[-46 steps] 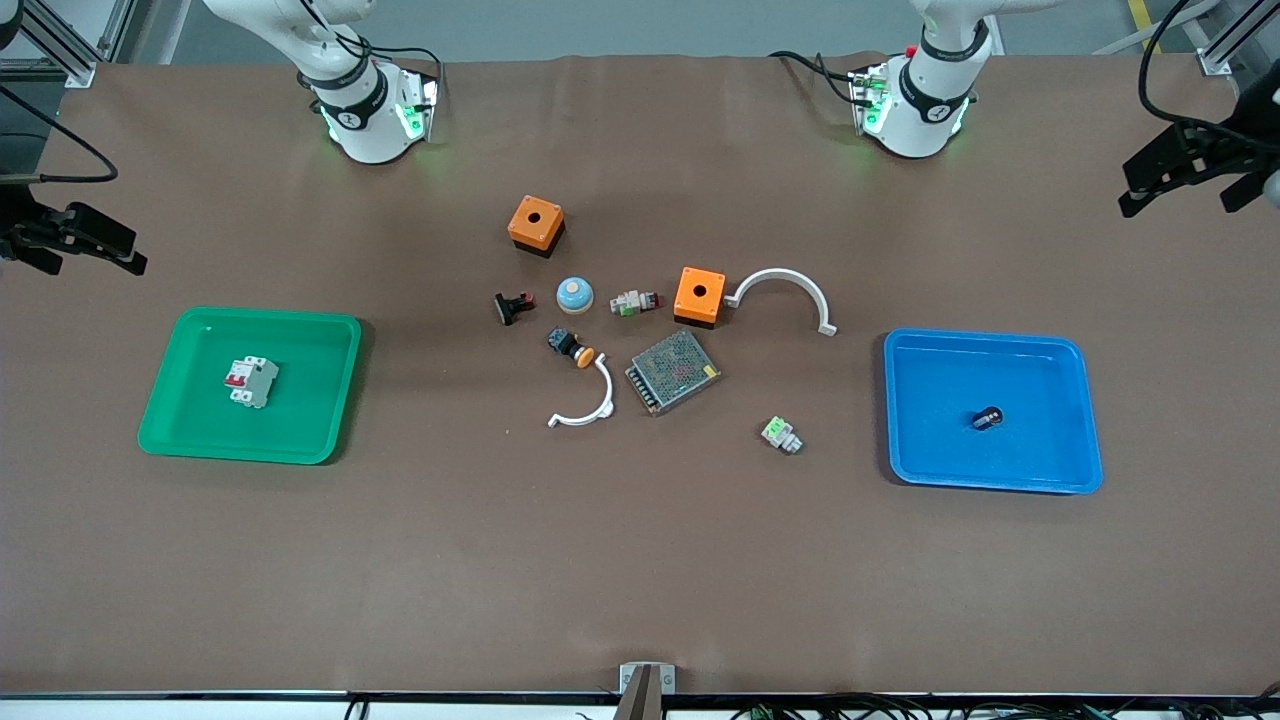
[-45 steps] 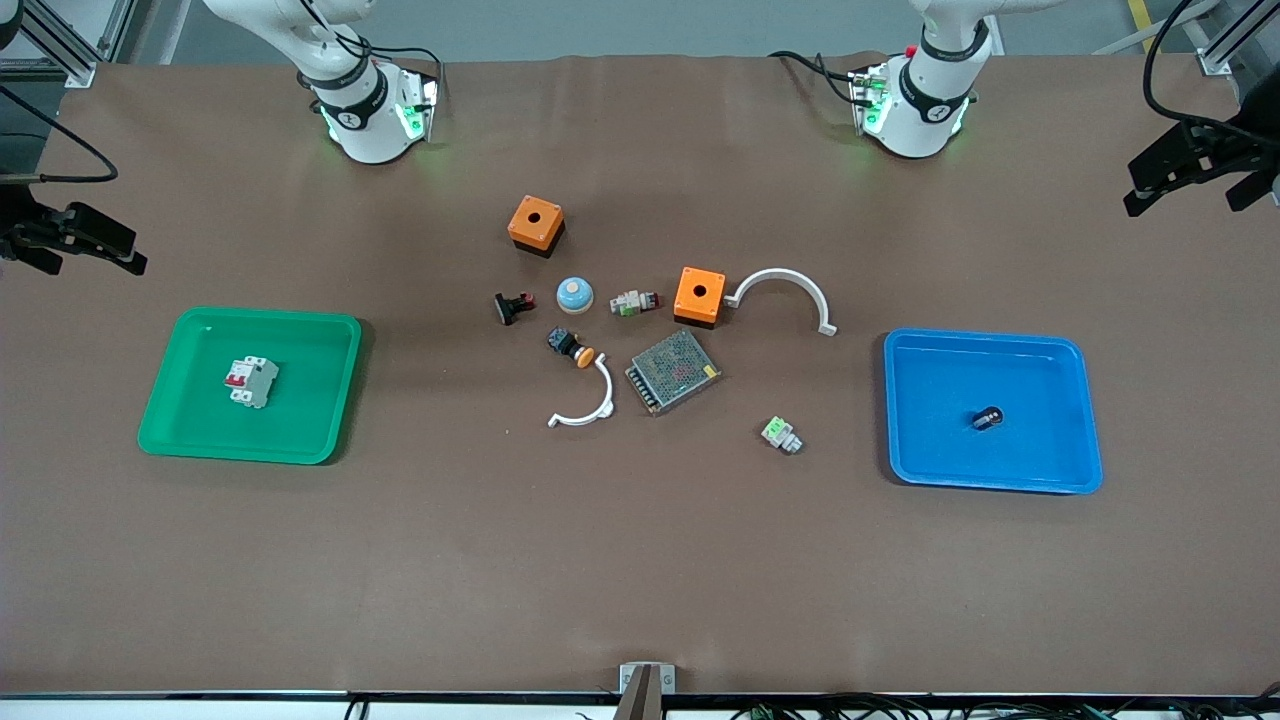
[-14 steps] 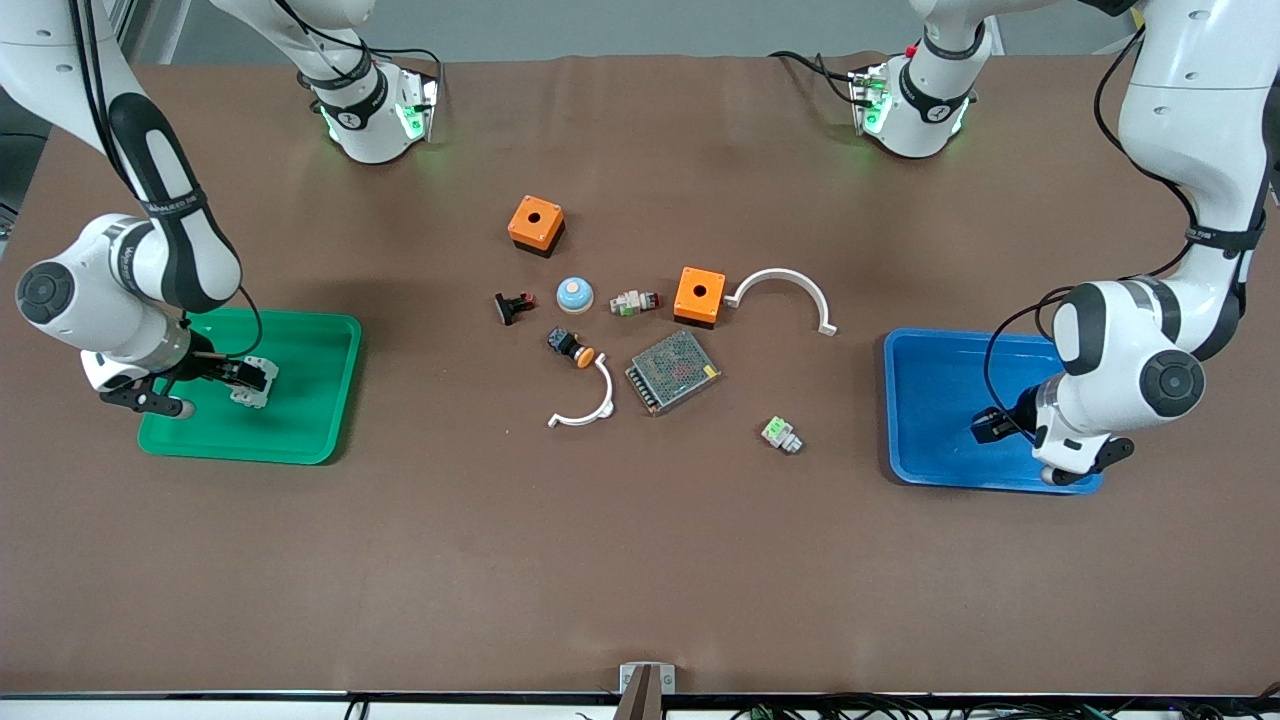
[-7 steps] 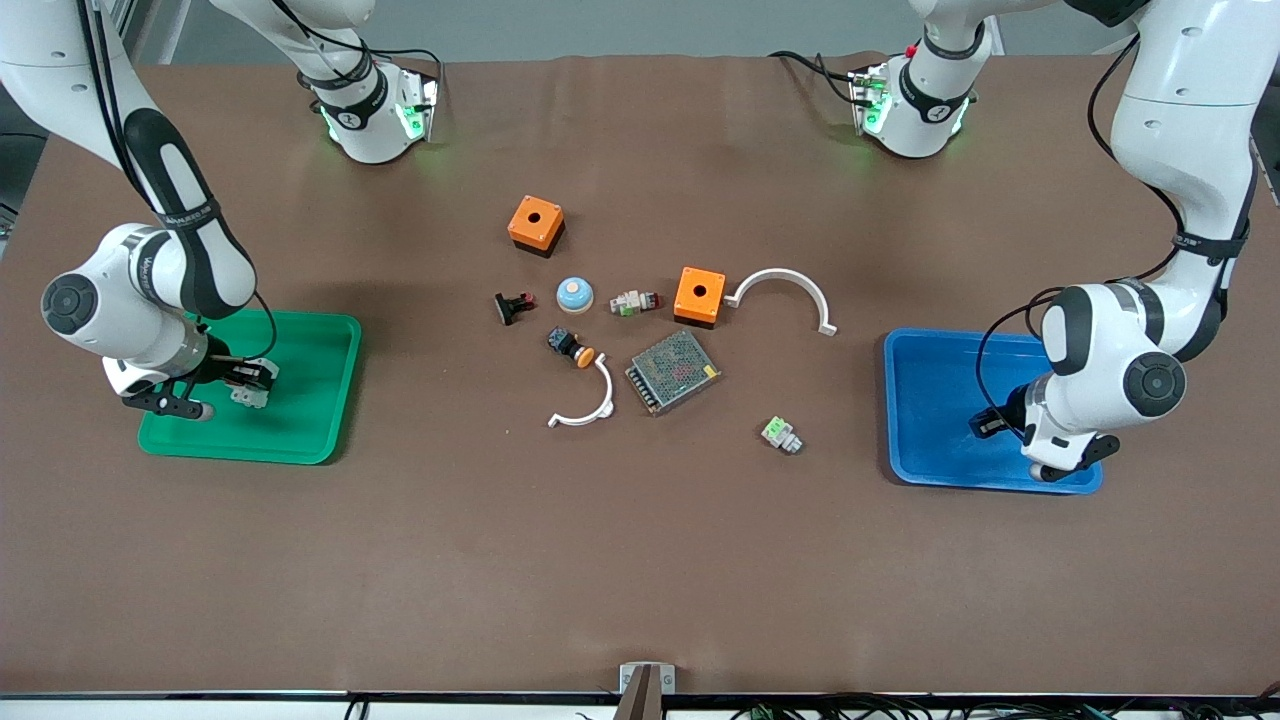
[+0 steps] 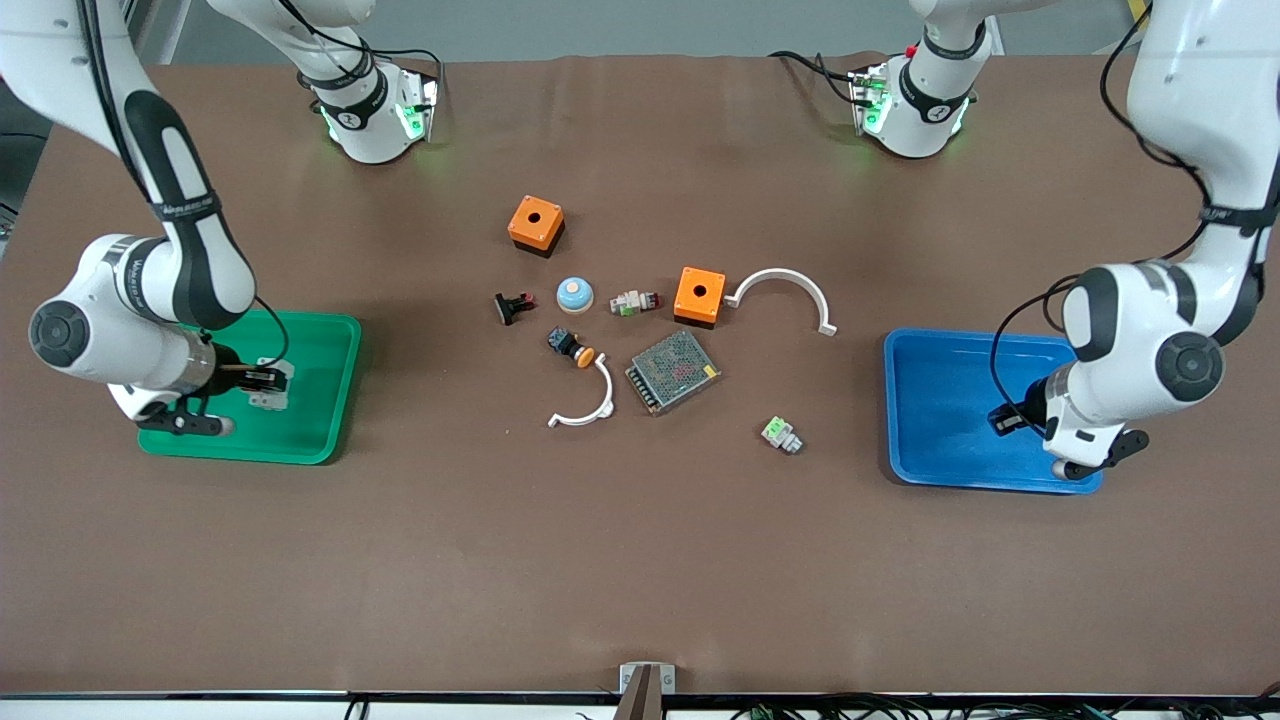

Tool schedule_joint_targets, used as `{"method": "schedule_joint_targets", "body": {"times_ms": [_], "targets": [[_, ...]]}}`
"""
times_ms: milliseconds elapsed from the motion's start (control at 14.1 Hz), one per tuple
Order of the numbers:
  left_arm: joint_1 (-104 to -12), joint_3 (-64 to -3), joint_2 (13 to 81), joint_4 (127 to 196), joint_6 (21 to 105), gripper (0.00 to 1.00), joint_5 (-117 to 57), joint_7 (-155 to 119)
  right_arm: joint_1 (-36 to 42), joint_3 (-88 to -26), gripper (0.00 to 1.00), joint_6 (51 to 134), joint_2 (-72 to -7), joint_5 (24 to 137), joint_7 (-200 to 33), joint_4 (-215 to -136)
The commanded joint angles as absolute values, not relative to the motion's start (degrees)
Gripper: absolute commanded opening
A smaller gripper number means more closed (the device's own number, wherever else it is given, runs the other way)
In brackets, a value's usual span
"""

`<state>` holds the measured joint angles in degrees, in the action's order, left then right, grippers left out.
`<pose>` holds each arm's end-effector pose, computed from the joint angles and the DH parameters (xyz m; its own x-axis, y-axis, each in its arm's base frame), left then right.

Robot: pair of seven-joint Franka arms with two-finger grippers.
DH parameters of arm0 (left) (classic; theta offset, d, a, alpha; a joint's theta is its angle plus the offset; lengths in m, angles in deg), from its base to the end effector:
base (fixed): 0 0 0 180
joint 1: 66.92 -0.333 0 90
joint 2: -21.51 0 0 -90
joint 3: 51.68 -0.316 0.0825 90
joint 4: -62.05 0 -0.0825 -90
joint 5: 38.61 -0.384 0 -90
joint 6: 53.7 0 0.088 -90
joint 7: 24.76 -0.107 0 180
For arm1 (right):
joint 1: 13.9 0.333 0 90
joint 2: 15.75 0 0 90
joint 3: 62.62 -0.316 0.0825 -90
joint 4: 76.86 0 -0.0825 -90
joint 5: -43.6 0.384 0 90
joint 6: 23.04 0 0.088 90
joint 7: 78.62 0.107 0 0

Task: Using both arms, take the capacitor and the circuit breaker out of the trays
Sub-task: 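Carry the breaker with the right gripper while the left gripper carries the capacitor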

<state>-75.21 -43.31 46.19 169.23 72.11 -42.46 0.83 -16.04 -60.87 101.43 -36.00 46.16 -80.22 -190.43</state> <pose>0.6244 0.0064 0.2777 0.9111 0.4013 -0.0945 0.3999 -0.9159 -0.0336 0.5892 -0.0378 0.2748 0.9847 -0.0642 -0.1618 -0.0693 -0.9973 -0.0262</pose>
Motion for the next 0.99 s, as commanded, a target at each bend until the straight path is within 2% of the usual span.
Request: {"method": "schedule_joint_targets", "body": {"times_ms": [0, 284, 568, 923], "targets": [[-74.9, -37.7, 39.8, 171.6, 66.9, 0.01, -41.6, 7.8, -7.5, -61.7, 0.01, 99.6, -35.1, 46.9, -70.4, -188.6], [-73.0, -28.0, 42.7, 171.4, 67.9, 0.01, -41.6, 25.8, 4.0, -61.7, 0.01, 106.8, -37.4, 47.3, -62.5, -188.0], [-65.0, -27.8, 47.7, 171.6, 74.8, 0.01, -42.2, 38.0, 9.9, -61.6, 0.01, 113.1, -41.9, 47.6, -55.4, -188.0], [-61.7, -28.0, 52.3, 171.9, 78.7, 0.02, -42.4, 41.6, 14.0, -61.7, 0.01, 113.6, -46.9, 47.6, -50.5, -184.4]]}}
